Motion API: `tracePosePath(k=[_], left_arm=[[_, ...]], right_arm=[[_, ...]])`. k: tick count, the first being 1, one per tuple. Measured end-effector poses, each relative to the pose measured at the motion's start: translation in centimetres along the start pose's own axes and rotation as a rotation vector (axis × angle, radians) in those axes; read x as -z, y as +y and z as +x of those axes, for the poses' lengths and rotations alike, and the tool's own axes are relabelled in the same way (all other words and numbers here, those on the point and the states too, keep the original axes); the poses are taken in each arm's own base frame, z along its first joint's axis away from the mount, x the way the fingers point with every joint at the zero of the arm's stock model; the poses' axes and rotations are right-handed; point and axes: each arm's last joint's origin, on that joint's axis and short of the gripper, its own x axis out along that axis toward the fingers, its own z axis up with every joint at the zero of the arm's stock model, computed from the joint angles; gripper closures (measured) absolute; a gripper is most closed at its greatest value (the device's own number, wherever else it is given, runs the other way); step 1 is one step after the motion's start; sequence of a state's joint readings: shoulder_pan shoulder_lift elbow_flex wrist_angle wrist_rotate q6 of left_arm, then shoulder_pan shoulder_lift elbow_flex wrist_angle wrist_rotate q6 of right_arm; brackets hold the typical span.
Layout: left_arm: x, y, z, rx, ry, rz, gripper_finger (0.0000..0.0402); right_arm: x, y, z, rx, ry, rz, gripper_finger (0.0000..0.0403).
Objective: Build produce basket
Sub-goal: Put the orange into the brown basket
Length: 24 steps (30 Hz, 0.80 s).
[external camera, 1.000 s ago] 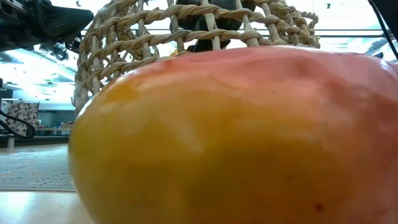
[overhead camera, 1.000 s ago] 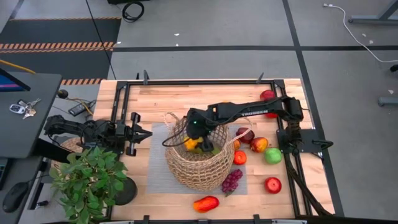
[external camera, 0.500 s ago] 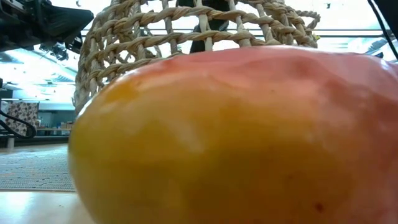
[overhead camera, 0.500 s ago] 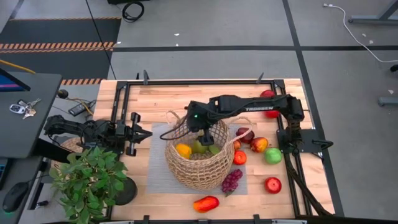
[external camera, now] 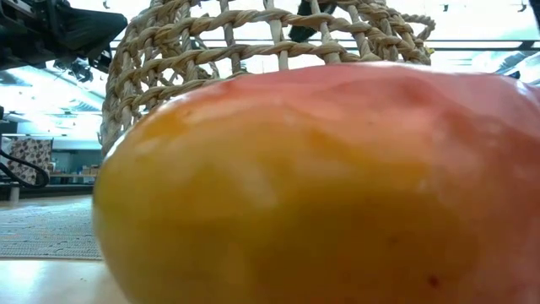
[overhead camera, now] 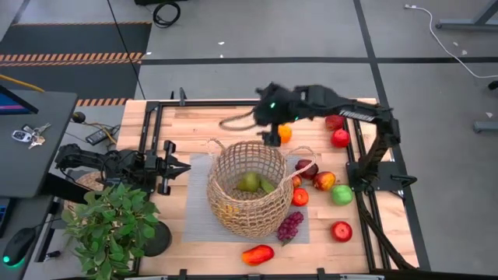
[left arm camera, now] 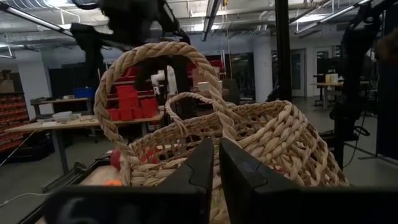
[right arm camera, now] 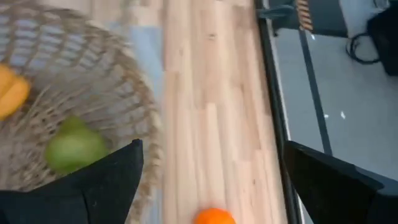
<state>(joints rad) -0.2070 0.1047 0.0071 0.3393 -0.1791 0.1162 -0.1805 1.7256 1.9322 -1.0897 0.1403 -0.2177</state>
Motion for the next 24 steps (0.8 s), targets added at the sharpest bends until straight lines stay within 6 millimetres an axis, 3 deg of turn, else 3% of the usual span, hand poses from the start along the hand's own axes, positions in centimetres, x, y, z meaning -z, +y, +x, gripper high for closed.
tracePosePath(k=[9,17,24], left_arm=[[0.0,0.0,0.0,0.0,0.0,0.0,0.0368],[0.0,0.0,0.0,0.0,0.0,0.0,0.0371],[0.0,0.0,0.0,0.0,0.0,0.0,0.0375]], right_arm=[[6.3,-4.4,2.4,0.084,0.071,0.189,0.0016],[12.7,-7.4,6.9,0.081,0.183,0.359,0.0016],[15.5,-8.3,11.8,-0.023,0.299,0.432,0.0004]])
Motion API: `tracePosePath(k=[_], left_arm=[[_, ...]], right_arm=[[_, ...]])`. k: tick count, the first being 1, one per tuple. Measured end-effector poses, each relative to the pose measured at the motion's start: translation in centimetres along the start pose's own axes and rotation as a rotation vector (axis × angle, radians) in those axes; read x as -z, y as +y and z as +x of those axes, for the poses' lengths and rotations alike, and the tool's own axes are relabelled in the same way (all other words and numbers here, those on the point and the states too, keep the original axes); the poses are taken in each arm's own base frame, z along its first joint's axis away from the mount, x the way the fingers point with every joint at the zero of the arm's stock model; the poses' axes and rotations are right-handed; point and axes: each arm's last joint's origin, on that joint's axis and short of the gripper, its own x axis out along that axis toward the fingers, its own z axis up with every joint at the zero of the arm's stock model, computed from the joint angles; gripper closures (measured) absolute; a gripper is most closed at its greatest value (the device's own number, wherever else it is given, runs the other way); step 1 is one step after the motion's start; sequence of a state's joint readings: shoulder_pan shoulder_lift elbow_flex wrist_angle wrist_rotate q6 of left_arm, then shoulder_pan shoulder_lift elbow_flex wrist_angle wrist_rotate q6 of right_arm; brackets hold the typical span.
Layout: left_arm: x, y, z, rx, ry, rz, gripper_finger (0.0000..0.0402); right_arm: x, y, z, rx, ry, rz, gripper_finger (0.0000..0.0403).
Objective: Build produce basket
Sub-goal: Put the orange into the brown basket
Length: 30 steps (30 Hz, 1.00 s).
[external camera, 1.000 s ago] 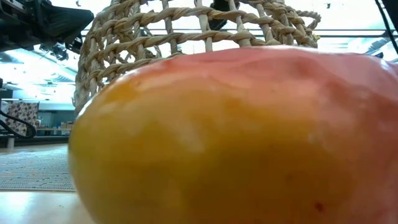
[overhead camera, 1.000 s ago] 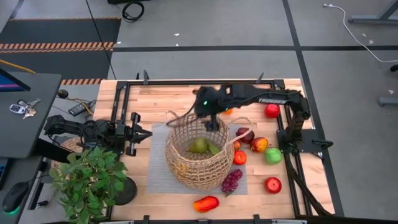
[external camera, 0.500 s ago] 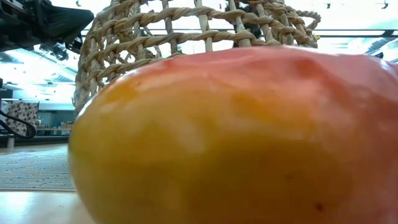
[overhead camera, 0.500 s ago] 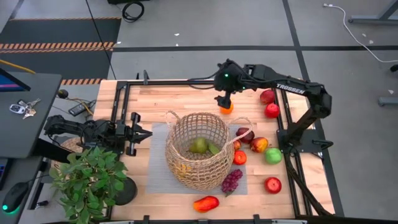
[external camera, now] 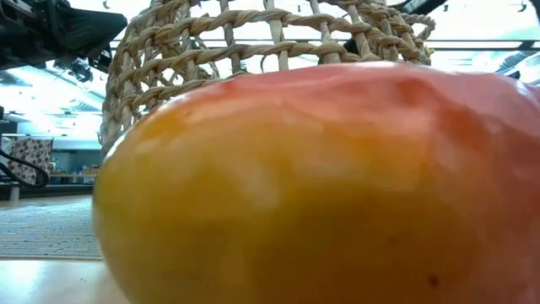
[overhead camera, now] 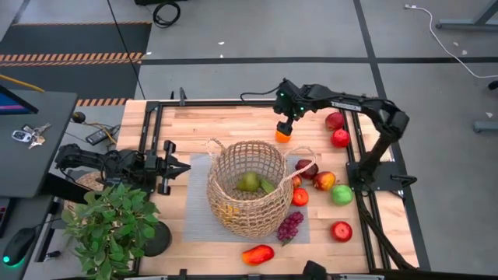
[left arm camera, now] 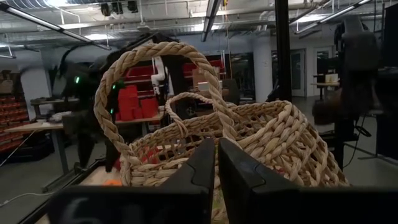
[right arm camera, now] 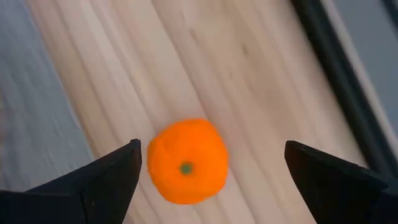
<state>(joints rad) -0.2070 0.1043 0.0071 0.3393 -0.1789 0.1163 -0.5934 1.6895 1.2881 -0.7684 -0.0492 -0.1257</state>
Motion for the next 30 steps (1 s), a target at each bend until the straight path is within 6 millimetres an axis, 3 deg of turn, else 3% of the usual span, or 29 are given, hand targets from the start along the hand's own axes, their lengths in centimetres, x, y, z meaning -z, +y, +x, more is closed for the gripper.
tracePosePath(k=[20,25,30], left_arm=[[0.0,0.0,0.0,0.0,0.0,0.0,0.037],[0.0,0.0,0.0,0.0,0.001,0.0,0.0365],[0.0,0.0,0.0,0.0,0.0,0.0,0.0371]], right_arm=[[0.4,0.8,6.8,-0.008,0.209,-0.002,0.0004],[0.8,0.7,7.4,0.011,0.263,-0.006,0.0018],[1.2,0.7,7.1,0.015,0.304,-0.006,0.0059]])
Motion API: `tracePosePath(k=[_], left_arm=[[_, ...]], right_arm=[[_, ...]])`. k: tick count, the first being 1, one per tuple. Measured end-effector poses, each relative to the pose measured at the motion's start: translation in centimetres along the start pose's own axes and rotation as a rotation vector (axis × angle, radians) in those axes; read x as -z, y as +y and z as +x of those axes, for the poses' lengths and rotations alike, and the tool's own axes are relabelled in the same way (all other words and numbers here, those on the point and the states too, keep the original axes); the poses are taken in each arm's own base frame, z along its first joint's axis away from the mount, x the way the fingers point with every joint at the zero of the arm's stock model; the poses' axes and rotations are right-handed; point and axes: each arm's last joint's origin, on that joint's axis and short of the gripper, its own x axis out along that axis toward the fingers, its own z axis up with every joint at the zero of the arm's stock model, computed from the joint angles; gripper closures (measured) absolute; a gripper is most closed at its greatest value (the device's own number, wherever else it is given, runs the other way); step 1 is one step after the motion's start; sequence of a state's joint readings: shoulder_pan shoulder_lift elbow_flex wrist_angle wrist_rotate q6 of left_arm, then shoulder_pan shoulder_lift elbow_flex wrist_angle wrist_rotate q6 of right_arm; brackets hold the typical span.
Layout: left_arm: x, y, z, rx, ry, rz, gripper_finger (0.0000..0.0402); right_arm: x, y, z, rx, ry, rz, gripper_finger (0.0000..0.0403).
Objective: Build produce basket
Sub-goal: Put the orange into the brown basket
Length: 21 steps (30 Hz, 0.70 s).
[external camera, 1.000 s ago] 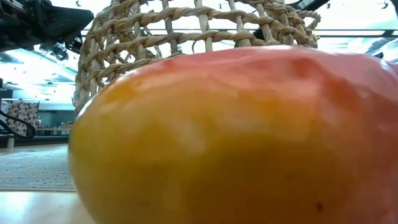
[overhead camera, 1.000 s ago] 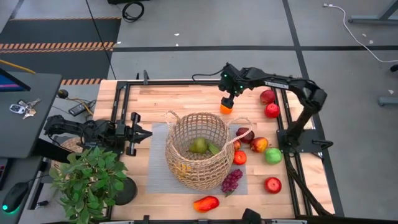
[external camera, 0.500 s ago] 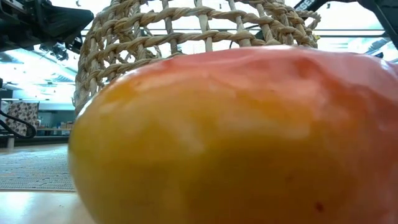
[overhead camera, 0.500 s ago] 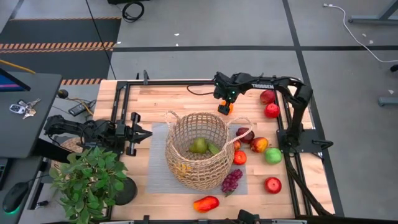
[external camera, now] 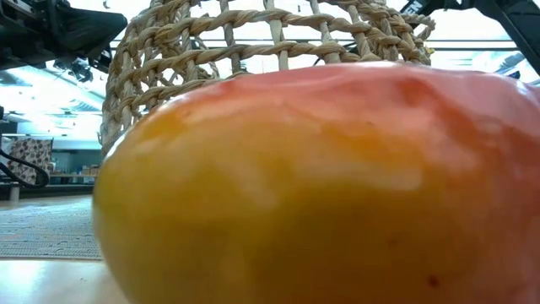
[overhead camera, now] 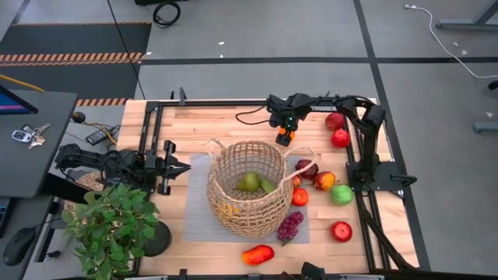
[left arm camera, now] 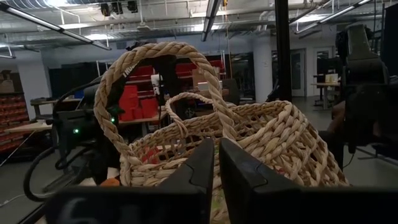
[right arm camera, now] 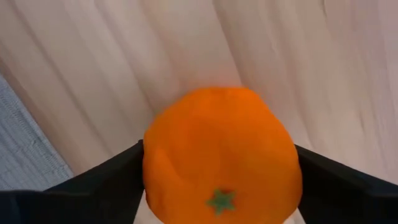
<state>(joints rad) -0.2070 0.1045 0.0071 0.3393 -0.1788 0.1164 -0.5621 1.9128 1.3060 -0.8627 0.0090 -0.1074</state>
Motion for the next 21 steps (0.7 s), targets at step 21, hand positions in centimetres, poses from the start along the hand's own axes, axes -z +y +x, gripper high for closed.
tracePosePath(k=[21], left_arm=[[0.0,0.0,0.0,0.0,0.0,0.0,0.0372]], right_arm=[[4.5,0.2,-14.8,0.138,-0.479,0.087,0.0087]])
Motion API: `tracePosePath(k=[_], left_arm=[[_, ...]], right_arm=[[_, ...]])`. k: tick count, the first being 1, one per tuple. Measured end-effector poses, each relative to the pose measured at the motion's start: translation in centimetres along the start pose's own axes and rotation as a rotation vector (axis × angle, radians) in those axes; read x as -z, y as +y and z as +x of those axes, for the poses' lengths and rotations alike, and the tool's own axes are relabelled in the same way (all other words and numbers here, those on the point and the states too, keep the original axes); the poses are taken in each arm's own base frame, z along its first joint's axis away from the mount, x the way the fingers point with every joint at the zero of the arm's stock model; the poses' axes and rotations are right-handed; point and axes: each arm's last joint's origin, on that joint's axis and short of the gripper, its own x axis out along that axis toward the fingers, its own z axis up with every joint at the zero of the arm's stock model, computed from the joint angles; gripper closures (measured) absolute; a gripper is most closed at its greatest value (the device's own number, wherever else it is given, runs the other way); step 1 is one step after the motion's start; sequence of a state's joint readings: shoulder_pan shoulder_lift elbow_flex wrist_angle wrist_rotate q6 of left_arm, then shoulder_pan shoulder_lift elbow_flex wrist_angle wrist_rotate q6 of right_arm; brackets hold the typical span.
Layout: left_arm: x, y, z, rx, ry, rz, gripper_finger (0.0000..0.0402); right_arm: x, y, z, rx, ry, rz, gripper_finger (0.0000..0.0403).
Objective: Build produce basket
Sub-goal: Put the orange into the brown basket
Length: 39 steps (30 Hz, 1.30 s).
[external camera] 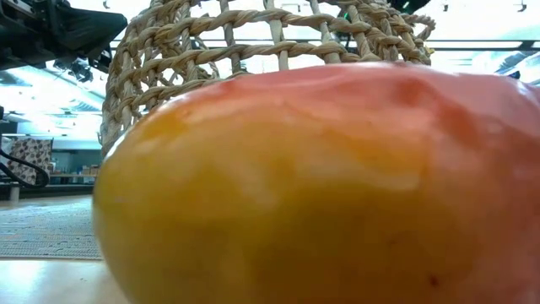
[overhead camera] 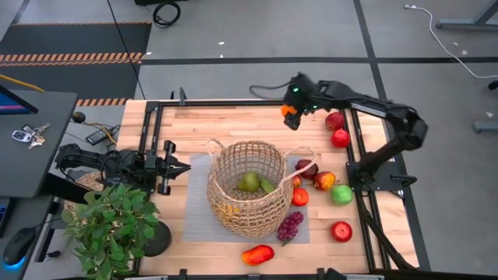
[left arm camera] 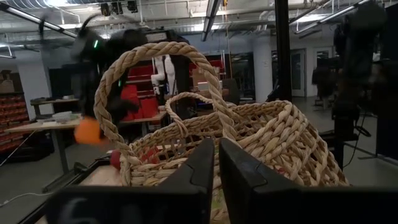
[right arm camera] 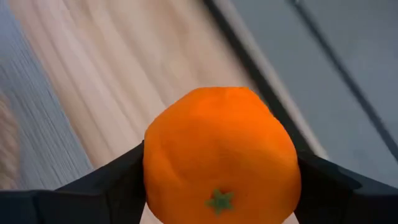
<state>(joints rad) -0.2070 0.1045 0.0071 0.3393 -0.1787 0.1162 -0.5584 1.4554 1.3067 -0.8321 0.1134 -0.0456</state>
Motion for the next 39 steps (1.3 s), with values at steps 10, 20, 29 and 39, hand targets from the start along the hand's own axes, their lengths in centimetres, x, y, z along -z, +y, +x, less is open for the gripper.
tracePosePath(k=[10,20,29,39], left_arm=[[0.0,0.0,0.0,0.0,0.0,0.0,0.0365],[0.0,0.0,0.0,0.0,0.0,0.0,0.0376],[0.0,0.0,0.0,0.0,0.0,0.0,0.0366],[0.0,0.0,0.0,0.0,0.0,0.0,0.0374]], right_arm=[[-1.1,0.7,-10.3,-0.327,-0.574,0.045,0.0086],[-0.8,2.4,-15.1,-0.472,-0.833,-0.049,0.0078],[-0.5,4.4,-16.1,-0.708,-0.869,-0.199,0.0071],[-0.4,5.2,-16.4,-0.747,-0.874,-0.229,0.0071]])
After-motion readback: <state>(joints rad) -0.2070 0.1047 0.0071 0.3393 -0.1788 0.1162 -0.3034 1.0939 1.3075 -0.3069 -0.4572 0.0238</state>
